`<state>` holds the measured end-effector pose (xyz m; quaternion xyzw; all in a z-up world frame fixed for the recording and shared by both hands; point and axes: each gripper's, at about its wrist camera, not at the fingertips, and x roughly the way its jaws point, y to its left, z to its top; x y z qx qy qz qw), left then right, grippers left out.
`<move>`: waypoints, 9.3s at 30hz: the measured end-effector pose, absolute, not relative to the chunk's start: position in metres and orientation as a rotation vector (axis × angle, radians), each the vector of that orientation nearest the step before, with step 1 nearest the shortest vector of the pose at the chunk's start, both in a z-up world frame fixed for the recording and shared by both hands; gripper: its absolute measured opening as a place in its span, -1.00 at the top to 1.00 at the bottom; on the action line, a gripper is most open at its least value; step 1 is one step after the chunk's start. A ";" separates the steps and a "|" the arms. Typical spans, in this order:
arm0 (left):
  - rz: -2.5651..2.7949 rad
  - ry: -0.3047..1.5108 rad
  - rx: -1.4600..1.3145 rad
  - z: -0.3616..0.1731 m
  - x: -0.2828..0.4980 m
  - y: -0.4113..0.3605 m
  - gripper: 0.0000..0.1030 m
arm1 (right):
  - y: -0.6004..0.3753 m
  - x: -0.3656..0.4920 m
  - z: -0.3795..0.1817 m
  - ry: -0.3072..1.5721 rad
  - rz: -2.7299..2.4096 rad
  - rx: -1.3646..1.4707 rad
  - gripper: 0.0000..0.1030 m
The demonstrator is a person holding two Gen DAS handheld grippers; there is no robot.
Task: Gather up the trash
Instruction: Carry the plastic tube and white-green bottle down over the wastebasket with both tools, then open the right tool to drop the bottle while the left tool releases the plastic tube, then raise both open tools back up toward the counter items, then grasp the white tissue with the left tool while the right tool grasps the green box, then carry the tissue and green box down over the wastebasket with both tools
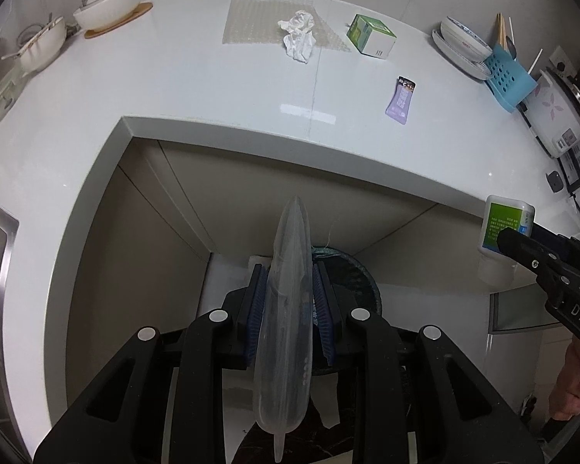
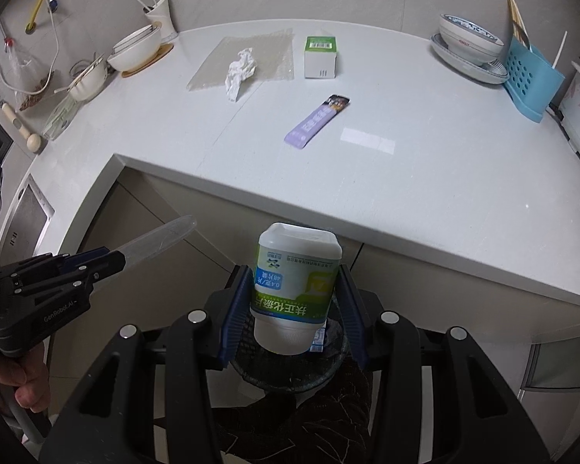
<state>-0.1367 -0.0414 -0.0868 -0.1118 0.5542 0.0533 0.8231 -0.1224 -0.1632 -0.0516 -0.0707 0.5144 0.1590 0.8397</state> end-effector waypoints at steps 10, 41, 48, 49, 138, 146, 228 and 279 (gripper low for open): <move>0.120 1.206 -0.241 -0.124 -0.142 -0.040 0.53 | -0.153 -0.135 -0.104 1.127 0.362 -0.208 0.18; 0.100 1.261 -0.239 -0.221 -0.138 -0.048 0.53 | -0.143 -0.120 -0.241 1.298 0.361 -0.261 0.18; 0.115 1.278 -0.246 -0.227 -0.140 -0.047 0.53 | -0.134 -0.116 -0.250 1.304 0.367 -0.281 0.17; 0.117 1.279 -0.245 -0.227 -0.140 -0.047 0.53 | -0.132 -0.115 -0.249 1.300 0.364 -0.281 0.17; 0.124 1.057 -0.285 -0.087 -0.038 -0.025 -0.88 | -0.194 -0.026 -0.036 0.970 0.159 -0.147 -0.85; 0.167 1.043 -0.269 -0.068 0.011 -0.011 -0.88 | -0.185 0.008 -0.027 0.967 0.188 -0.155 -0.85; 0.272 1.169 -0.308 -0.064 0.146 0.008 0.91 | -0.113 0.209 -0.018 1.161 0.210 -0.096 0.13; 0.110 1.094 -0.263 -0.014 0.005 -0.018 0.91 | -0.154 0.013 0.040 1.000 0.199 -0.006 0.13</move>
